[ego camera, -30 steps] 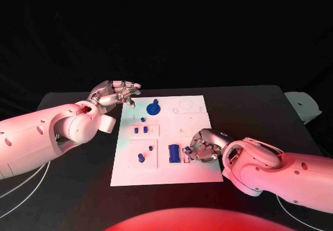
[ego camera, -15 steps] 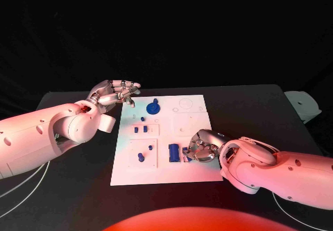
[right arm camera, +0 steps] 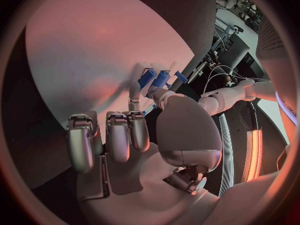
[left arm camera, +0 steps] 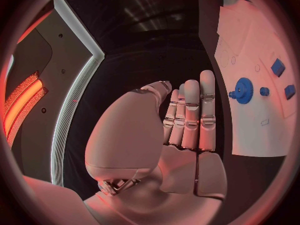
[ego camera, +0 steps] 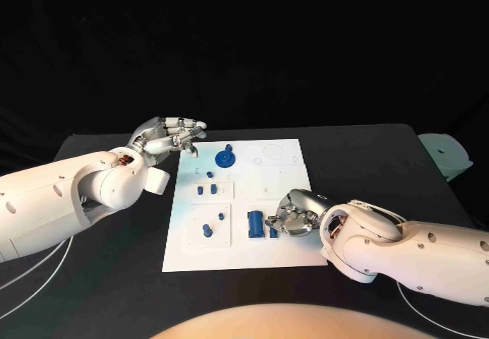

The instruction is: Assemble the parts on the task board

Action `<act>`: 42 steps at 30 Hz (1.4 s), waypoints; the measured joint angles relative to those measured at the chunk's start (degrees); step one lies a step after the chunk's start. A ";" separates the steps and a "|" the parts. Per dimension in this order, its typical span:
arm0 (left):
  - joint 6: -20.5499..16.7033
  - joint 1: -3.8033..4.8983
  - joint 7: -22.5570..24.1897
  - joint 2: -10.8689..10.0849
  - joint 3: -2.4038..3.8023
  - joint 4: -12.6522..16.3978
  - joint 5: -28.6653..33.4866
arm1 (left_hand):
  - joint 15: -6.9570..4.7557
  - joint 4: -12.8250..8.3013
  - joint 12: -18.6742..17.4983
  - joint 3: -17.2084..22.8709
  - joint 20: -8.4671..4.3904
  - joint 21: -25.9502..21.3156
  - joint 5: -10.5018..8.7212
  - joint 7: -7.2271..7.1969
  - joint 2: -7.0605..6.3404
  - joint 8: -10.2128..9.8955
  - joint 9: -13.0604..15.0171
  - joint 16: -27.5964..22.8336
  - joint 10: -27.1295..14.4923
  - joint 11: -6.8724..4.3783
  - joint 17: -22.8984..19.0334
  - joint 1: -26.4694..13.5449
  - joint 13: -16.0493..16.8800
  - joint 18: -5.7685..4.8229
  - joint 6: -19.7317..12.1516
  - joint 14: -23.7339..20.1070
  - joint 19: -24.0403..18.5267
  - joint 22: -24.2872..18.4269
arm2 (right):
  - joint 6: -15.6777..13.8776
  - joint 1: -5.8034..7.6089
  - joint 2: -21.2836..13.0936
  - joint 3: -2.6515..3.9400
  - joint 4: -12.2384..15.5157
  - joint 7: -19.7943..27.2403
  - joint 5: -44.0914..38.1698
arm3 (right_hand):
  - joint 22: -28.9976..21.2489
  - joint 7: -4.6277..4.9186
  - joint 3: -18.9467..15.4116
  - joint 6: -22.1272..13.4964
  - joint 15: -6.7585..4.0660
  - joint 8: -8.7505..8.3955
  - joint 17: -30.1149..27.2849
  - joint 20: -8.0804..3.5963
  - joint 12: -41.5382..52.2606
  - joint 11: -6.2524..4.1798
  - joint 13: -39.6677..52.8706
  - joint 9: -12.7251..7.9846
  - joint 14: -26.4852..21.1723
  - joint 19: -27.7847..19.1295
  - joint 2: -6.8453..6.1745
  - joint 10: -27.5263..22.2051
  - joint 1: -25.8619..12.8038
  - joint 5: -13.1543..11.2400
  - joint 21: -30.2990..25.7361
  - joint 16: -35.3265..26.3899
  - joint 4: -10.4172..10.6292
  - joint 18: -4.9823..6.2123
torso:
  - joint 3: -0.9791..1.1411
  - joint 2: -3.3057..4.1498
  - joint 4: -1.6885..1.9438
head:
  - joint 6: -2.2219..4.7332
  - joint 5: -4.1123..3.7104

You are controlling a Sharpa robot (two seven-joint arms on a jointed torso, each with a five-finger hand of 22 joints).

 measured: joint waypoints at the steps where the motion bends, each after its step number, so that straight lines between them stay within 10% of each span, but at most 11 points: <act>1: 0.00 0.00 0.00 0.00 0.00 0.00 0.00 | 0.00 0.00 0.00 0.00 0.00 0.00 0.00 0.00 0.00 0.00 0.00 0.00 0.00 0.00 0.00 0.00 0.00 0.00 0.00 0.00 0.00 0.00 | -0.03 -0.03 -0.06 0.00 0.07 0.00 -0.05 | 0.00 0.00 -0.05 0.00 0.00 -0.13 0.00 0.00 0.00 0.00 0.00 -0.06 0.00 0.00 0.12 0.00 -0.13 -0.02 0.00 0.00 0.05 0.00 | 0.01 0.00 -0.02 | -0.01 0.02; 22: 0.02 0.00 -0.06 -0.11 0.00 -0.15 0.00 | 0.20 -0.24 0.46 0.56 0.00 0.00 0.00 0.00 0.31 0.00 0.00 0.00 0.00 0.00 -0.10 -0.31 -0.01 0.00 0.00 -0.20 0.00 -0.08 | -1.33 -0.27 -4.72 -0.08 3.96 3.15 -1.22 | 0.04 0.00 -3.34 -0.04 0.00 -0.20 -0.01 0.01 0.00 0.00 0.00 0.09 0.00 0.00 -1.85 0.00 -0.56 -0.32 0.00 0.00 -0.39 0.00 | 0.04 -0.09 -0.15 | 0.16 0.18; 42: 0.06 0.00 -0.07 -0.02 0.00 -0.20 0.00 | 0.20 -0.24 0.46 0.56 0.00 0.00 0.00 0.00 0.31 0.00 0.00 0.00 0.00 0.00 -0.09 -0.30 -0.01 0.00 0.00 -0.20 0.00 -0.07 | 2.10 -0.83 -3.43 -0.09 1.94 4.03 -1.21 | 0.02 0.00 -4.25 -0.04 0.00 -0.20 -0.02 0.01 0.00 0.00 0.04 0.12 0.00 0.00 -2.13 0.00 1.71 -1.58 0.00 0.00 -1.31 0.00 | -0.04 -0.02 0.05 | 0.13 0.03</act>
